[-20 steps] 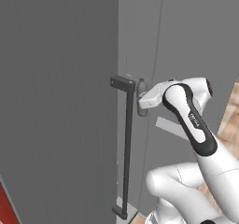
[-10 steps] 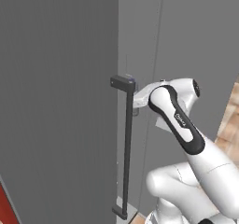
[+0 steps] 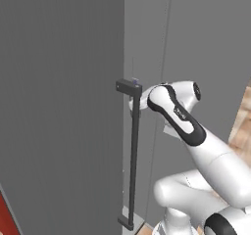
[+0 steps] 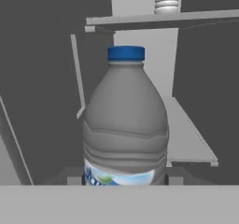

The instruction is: Take the bottled waters from the counter and place them in the freezer to freeze. Close the freezer door after placing the bottles.

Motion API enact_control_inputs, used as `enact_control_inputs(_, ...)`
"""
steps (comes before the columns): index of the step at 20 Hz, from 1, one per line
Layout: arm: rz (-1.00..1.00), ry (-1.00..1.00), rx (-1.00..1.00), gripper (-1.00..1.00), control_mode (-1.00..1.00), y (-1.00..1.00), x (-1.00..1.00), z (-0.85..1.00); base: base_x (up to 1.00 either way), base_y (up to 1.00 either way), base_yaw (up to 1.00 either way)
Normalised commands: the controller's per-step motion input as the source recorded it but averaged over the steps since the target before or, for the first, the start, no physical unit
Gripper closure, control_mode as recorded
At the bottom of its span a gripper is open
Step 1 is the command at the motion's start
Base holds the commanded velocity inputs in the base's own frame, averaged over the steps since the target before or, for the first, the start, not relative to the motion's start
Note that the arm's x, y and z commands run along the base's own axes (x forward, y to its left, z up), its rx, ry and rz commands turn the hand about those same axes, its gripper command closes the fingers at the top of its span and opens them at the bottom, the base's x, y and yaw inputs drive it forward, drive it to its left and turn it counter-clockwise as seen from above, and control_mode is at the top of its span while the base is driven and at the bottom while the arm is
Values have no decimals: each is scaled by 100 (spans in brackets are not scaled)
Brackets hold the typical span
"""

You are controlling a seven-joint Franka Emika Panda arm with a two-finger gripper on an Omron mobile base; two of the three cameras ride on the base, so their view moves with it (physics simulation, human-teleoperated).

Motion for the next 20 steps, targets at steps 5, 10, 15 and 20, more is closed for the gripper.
enact_control_inputs(5, 1, 0, 0, 100, -100, 0, 24, 0, 0, 0, 0)
enact_control_inputs(10, 0, 0, 0, 100, -100, 0, 27, -4, 0, 0, 0)
enact_control_inputs(15, 0, 0, 0, 100, -100, 2, 31, -11, 0, 0, 0)
enact_control_inputs(20, 0, 0, 0, 100, -100, 22, 23, -6, 0, 0, 0)
